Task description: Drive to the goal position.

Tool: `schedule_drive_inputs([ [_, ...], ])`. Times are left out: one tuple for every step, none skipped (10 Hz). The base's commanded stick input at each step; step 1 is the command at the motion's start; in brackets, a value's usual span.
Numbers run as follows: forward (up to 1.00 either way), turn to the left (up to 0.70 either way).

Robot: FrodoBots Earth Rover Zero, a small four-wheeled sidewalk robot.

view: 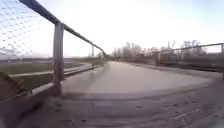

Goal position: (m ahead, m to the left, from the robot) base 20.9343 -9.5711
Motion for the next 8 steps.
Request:
schedule_drive_inputs([
  [1.0,0.0],
  [1.0,0.0],
  [1.0,0.0],
  [1.0,0.0],
  [1.0,0.0],
  [1.0,0.0],
  [1.0,0.0],
  [1.0,0.0],
])
